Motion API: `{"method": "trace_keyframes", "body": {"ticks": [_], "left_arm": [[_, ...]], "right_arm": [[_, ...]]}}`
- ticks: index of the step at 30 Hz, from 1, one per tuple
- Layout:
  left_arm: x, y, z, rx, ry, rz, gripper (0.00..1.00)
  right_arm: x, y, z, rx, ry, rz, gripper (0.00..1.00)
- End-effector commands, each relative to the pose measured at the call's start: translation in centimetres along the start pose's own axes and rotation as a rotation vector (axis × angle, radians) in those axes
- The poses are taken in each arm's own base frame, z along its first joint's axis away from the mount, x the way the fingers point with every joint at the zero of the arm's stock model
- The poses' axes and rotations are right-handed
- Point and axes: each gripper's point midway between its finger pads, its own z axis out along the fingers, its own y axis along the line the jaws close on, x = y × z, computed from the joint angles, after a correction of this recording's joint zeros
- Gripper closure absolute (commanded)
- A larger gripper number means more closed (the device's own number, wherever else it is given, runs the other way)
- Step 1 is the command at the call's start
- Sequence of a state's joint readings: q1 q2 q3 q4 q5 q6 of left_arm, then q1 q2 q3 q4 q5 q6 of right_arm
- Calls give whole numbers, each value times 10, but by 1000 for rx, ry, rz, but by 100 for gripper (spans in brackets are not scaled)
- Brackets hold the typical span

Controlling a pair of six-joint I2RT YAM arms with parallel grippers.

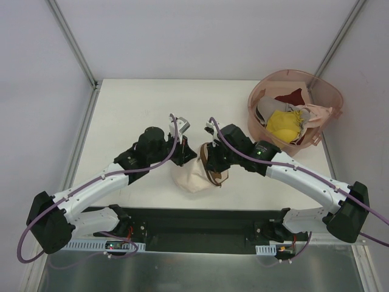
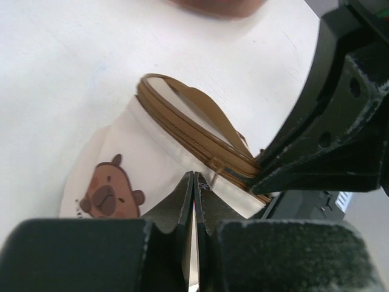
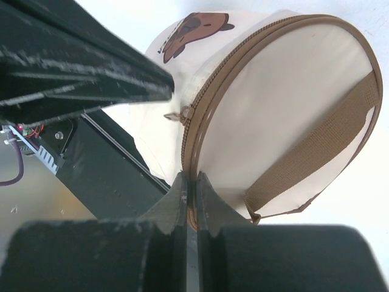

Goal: Unzip the laundry bag and remove the bra

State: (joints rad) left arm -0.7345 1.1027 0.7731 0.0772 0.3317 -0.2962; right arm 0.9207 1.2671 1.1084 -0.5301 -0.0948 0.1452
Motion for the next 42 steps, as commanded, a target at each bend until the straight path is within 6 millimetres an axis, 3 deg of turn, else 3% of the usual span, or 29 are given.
{"method": "trace_keyframes", "body": {"ticks": [1, 7, 14, 15, 16, 18, 20, 21, 28, 42], "left_arm": [[-25, 7, -12, -82, -117, 29, 100], [-28, 15, -16, -130, -131, 36, 100], [-25, -18, -29, 36, -100, 120, 100], [-18, -20, -31, 52, -65, 139, 94], [-22, -30, -33, 100, -62, 158, 70], [-9, -30, -36, 108, 8, 164, 46], [-8, -37, -36, 148, 44, 161, 30], [-6, -41, -36, 177, 63, 157, 28], [1, -47, -22, 276, 169, 89, 28], [-1, -36, -13, 252, 180, 77, 29]], "right_arm": [[-6, 13, -5, -49, -19, -14, 99], [-7, 19, -9, -73, -22, -30, 99], [-7, 18, -12, -63, -24, -38, 99], [-7, 18, -12, -63, -21, -41, 99], [-7, 19, -12, -66, -21, -41, 99], [-8, 19, -12, -66, -22, -42, 99], [-7, 19, -12, -66, -21, -42, 99], [-8, 19, -12, -65, -23, -40, 99], [-7, 18, -14, -60, -23, -40, 99], [-4, 17, -15, -59, -25, -42, 99]]}}
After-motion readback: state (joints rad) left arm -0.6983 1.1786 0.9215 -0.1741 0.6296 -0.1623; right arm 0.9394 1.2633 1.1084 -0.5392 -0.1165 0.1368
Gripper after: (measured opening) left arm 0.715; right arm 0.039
